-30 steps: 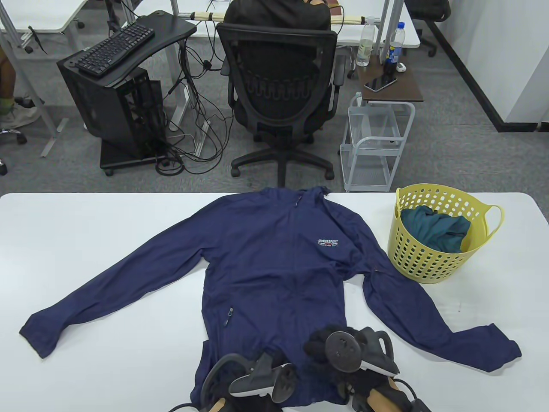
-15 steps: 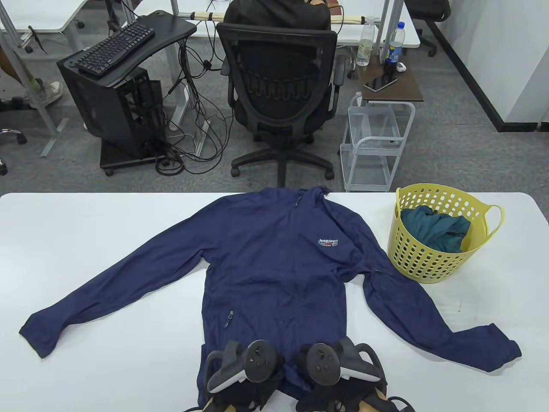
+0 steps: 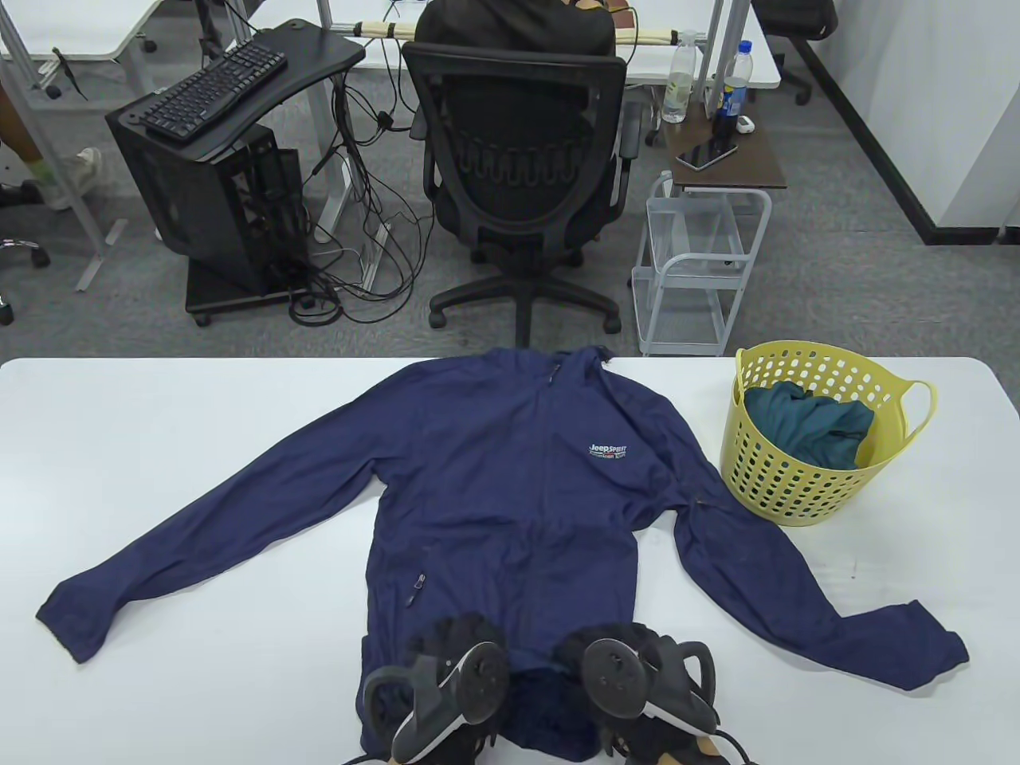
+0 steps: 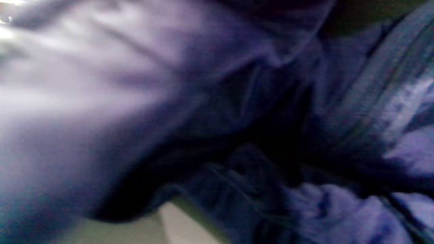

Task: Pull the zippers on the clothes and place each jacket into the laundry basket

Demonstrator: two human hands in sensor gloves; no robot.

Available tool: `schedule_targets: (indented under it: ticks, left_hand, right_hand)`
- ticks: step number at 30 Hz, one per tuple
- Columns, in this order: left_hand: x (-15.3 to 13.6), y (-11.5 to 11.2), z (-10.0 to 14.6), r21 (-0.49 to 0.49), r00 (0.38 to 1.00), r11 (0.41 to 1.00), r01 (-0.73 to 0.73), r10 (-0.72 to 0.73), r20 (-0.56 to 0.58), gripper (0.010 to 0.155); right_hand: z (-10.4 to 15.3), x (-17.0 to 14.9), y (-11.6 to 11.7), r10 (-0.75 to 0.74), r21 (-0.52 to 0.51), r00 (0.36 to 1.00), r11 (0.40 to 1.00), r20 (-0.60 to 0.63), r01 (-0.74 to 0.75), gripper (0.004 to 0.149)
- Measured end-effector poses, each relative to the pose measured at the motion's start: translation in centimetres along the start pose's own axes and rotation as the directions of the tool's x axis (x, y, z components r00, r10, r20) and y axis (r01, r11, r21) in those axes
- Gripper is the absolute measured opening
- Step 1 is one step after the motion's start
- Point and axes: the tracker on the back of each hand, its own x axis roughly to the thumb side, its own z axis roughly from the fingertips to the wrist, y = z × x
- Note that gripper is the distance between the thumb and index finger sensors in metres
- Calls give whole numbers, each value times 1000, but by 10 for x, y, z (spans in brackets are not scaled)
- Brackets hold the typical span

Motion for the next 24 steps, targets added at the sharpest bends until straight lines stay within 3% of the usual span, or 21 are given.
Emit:
schedule_targets:
  ticks: [6,12,17,20,24]
  left_hand:
    - [-41,26,-6,-24,993,997,75,-77,-90,44]
    - [-81,43,-7,-120,974,971,-206,191,-121,45]
    - [-102,47,-8,-196,977,962,-188,164,-134,46]
    - [-113,44,-7,-285,950,908,-307,274,-151,48]
    - [-124,41,-6,-310,924,872,-380,340,-176,47]
  right_hand:
    - [0,-32,-21,6,-71,992,997,-126,-15,41]
    - [2,-66,-40,-35,-100,977,995,-212,14,41]
    - [7,-94,-54,-73,-108,962,993,-264,45,45]
    - [11,-108,-60,-105,-118,953,990,-283,74,47]
    - [15,-119,-66,-81,-102,951,993,-300,52,50]
